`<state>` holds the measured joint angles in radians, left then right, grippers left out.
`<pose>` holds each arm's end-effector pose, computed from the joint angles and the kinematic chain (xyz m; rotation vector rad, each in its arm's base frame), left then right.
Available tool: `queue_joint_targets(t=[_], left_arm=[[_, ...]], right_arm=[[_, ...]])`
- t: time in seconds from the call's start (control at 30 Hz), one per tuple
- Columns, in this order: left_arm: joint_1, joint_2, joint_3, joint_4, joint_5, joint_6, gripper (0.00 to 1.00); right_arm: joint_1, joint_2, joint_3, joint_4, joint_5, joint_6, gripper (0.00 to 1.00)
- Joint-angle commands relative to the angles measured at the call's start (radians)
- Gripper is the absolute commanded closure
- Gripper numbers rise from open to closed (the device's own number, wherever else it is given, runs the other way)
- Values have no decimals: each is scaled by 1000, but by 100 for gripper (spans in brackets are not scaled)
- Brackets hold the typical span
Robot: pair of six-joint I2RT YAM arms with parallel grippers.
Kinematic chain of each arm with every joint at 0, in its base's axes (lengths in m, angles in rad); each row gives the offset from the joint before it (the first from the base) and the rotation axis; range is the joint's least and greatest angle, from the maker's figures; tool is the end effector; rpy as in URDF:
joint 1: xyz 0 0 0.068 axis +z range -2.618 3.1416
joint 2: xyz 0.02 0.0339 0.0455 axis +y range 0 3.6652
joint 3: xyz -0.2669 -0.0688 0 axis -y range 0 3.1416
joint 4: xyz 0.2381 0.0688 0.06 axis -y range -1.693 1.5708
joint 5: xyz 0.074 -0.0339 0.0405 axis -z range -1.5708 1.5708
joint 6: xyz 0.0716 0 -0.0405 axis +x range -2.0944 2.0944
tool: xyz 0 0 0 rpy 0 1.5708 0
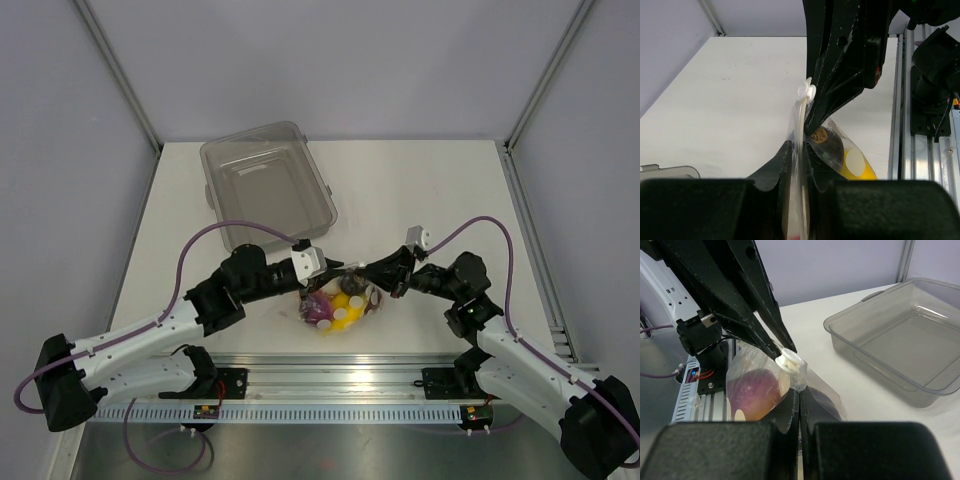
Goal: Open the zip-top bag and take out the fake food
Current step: Pick up the zipper food storage bag at the center of the board.
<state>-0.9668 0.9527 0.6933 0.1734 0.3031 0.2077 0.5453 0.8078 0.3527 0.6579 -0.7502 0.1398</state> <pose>0.1259 -0.2201 0.3157 1.1422 1.2854 -0.8205 0.1453 0.1453 0.2811 -0.9187 1.2018 1.0664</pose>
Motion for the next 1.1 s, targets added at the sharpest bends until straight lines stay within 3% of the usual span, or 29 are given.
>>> queue_joint_targets(t=[0.0, 0.07, 0.27, 0.67, 1.07], left_arm=[[5, 11, 31, 78, -52, -2, 79], [4, 8, 26, 90, -44, 9, 69], [-1, -14, 15, 121, -55, 10, 60], [-44, -8, 37, 124, -88, 62, 55], [-164, 55, 60, 150, -341, 237, 51]], right_arm=[[7, 19, 41, 26, 14, 29, 100], [7, 43, 52, 17, 12, 49, 99], [7, 91, 94, -3, 5, 87, 100], [7, 97, 112, 3, 14, 159, 100], [7, 105, 127, -9, 20, 185, 100]])
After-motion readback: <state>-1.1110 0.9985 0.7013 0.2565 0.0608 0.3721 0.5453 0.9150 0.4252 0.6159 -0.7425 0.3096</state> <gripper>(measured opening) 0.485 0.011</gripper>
